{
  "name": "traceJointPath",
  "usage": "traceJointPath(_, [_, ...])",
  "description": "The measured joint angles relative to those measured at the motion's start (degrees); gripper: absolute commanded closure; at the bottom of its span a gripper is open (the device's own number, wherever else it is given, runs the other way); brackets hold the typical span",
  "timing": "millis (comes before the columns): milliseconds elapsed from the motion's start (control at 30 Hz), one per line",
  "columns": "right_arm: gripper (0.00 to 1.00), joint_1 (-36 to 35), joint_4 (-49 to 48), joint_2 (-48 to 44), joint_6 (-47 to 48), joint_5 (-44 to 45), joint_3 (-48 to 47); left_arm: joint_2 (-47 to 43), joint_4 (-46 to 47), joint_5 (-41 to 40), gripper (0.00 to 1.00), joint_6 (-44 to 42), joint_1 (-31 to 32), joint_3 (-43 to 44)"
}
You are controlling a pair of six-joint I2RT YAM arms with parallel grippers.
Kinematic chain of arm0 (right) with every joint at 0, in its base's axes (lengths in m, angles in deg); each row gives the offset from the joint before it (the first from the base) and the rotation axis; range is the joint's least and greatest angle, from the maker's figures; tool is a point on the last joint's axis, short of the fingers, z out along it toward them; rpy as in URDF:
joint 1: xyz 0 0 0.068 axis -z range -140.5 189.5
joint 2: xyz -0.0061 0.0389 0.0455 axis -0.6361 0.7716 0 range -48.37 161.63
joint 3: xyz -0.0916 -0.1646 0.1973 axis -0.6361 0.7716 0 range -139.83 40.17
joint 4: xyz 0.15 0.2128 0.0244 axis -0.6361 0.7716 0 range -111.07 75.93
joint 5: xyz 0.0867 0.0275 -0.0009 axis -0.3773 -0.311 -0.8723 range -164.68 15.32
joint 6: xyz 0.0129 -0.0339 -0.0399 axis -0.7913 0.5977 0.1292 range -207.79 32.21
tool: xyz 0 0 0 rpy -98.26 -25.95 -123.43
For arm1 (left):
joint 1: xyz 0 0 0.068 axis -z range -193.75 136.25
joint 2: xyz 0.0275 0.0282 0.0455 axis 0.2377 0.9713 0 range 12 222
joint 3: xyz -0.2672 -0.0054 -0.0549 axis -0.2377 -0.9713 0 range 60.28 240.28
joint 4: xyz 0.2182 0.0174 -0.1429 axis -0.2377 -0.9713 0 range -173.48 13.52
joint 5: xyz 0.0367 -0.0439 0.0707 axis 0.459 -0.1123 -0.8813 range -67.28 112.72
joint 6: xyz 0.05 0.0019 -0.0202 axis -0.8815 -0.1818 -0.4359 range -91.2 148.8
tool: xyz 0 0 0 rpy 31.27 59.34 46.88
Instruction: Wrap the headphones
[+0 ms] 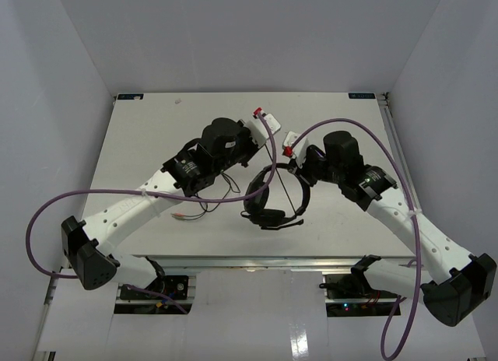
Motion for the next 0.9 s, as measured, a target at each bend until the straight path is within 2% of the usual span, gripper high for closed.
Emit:
traceJointPath(200, [0.92,0.1,0.6,-2.4,1.3,-7.3,-0.4,-1.6,4.4,1.9,1.0,-1.5,-2.5,-5.9])
traceJointPath(367, [0.92,0.1,3.0,-2.4,1.6,-13.4,-2.4,0.5,7.5,6.0,1.0,0.0,-3.8,-7.8])
traceJointPath(467, [0.92,0.6,3.5,-2.5,1.5,-15.1,-3.7,1.1,10.3,9.1,1.0,1.7,-4.5,-9.0])
traceJointPath(667, [0.92,2.3,3.6,-3.2,1.0,-16.2,-4.5,-1.7,15.9,15.4,1.0,5.9,-6.6,-17.5])
traceJointPath(900, [0.92,4.4,5.0,-3.1,-0.2,-18.7,-6.5,-8.5,21.9,22.0,1.0,11.8,-8.0,-26.0])
